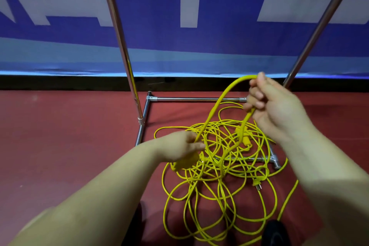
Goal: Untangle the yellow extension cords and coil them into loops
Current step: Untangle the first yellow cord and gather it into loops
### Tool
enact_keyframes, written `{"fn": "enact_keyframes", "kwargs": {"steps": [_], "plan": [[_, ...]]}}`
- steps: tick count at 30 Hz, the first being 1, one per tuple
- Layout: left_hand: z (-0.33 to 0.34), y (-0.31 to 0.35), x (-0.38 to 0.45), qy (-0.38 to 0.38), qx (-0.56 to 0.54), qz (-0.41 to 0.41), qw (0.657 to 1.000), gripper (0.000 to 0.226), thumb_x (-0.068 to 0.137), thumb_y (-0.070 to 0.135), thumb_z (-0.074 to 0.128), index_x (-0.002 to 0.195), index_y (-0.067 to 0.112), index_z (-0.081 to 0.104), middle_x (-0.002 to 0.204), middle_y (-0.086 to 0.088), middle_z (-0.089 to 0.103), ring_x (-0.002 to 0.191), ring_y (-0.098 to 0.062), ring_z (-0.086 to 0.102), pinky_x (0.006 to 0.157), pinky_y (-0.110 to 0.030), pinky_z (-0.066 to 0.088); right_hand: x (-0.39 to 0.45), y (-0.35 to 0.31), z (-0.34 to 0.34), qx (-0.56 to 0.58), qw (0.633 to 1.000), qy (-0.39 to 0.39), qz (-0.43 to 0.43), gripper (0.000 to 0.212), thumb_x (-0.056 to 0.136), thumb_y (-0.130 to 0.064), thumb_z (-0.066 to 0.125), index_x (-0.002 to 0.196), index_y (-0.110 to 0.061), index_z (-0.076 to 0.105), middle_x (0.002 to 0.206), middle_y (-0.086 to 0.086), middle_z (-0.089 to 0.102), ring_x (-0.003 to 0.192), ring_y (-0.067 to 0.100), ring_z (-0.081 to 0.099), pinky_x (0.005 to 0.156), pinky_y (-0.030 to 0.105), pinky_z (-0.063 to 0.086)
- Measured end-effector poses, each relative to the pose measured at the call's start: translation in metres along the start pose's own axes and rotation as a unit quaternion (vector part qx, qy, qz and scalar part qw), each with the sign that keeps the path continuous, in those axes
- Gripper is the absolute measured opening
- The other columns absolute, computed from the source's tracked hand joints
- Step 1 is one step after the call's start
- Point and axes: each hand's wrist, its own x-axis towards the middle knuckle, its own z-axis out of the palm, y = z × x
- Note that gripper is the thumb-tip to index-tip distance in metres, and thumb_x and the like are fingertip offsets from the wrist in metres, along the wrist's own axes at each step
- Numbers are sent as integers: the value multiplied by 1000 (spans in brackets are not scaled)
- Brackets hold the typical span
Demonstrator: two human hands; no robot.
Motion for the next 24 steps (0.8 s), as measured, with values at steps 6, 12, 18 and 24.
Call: {"fn": "enact_keyframes", "kwargs": {"steps": [6,12,18,24], "plan": [[-5,5,1,94,-127,25,987,32,100,30,40,75,20,57,62,1,59,54,-10,51,57,-27,41,9,6,-13,-49,997,50,-10,24,98,-26,42,81,-15,55,46,-12,42,42,4,35,55,21,41],[-14,14,-1,164,-234,50,957,28,97,34,45,89,19,67,40,6,43,39,-10,42,48,-23,36,5,12,-18,-210,977,24,30,22,96,-29,47,79,-22,60,72,-4,63,68,7,66,73,31,51],[2,19,0,92,-93,72,989,28,96,35,48,113,19,64,70,3,57,42,-3,44,49,-19,43,1,13,-15,-98,990,5,100,22,97,-28,43,85,-16,57,76,1,59,65,11,69,63,33,57],[13,31,-2,23,-136,87,987,34,100,28,41,118,7,60,87,-9,69,41,-5,45,50,-24,39,3,16,-12,-3,991,43,128,21,97,-25,44,84,-13,56,75,2,58,63,9,69,59,31,58]]}}
